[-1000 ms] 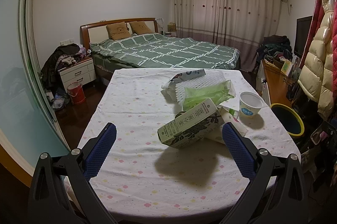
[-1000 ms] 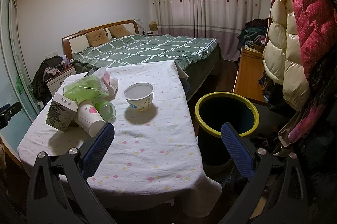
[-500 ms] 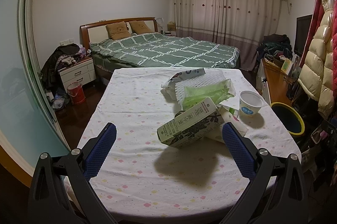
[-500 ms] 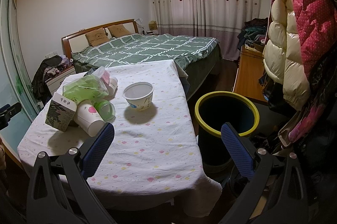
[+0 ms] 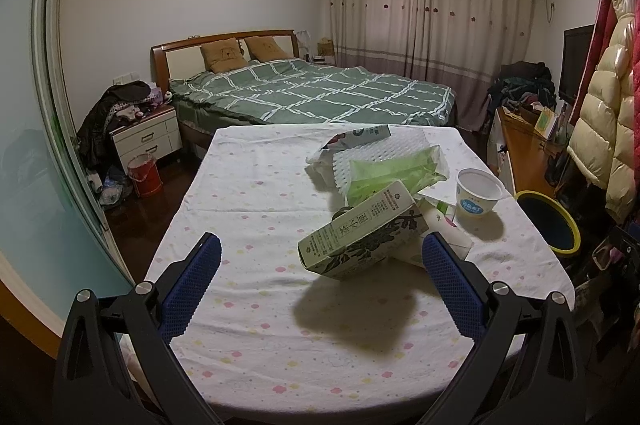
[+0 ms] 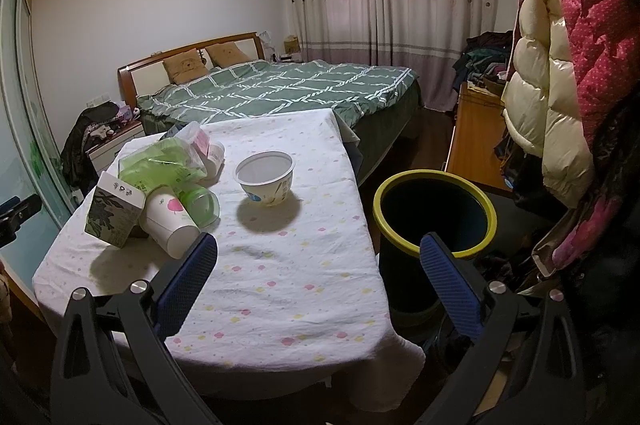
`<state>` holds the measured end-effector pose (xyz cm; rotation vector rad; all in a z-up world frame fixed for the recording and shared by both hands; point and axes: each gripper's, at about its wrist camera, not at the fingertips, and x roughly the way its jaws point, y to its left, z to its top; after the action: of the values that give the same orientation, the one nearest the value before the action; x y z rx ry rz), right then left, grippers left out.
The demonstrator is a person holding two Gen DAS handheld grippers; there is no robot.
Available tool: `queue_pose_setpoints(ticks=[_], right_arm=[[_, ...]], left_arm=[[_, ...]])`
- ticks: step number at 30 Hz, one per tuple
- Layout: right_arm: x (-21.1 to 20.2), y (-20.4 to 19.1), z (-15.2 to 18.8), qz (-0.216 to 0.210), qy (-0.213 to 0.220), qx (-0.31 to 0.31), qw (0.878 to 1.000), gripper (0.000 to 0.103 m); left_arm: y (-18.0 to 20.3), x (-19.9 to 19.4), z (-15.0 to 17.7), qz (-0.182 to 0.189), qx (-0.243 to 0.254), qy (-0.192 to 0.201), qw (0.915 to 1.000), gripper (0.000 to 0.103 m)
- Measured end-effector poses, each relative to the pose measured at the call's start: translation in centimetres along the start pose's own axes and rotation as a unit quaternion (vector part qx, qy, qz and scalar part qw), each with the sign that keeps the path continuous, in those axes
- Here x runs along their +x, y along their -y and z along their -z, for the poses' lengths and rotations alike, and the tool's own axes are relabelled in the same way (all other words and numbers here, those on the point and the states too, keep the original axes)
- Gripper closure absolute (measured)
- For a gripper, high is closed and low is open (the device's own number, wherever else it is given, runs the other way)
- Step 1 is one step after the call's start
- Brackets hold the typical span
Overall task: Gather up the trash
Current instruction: 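Reach the right gripper to the green plastic bag and close on it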
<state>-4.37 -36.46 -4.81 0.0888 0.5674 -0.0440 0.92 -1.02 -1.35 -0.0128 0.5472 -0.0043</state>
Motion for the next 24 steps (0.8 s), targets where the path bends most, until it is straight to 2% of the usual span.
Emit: queue_pose_setpoints(ticks=[9,17,24], right_arm=[[1.1,-1.4,-1.3,-0.028,-0.004,-0.013,1.0,0.006],[4.5,-6.2,-4.5,-0.116,-0.008,-0.038,0.992,0.006],[9.4,-11.3,-7.2,-0.165,-0.02,-0.073,0.983,0.008]], left_arm=[[-1.1,0.4,-0.4,-0.015,-0.007,-0.001,0.9999,0.004],[-2.4,1.3,-0.3,-0.029,-0.009,-0.006,0.9995,0.004],[-3.8,3.3,-0.3,-0.042,-0.012,-0.014,0.999,0.004]])
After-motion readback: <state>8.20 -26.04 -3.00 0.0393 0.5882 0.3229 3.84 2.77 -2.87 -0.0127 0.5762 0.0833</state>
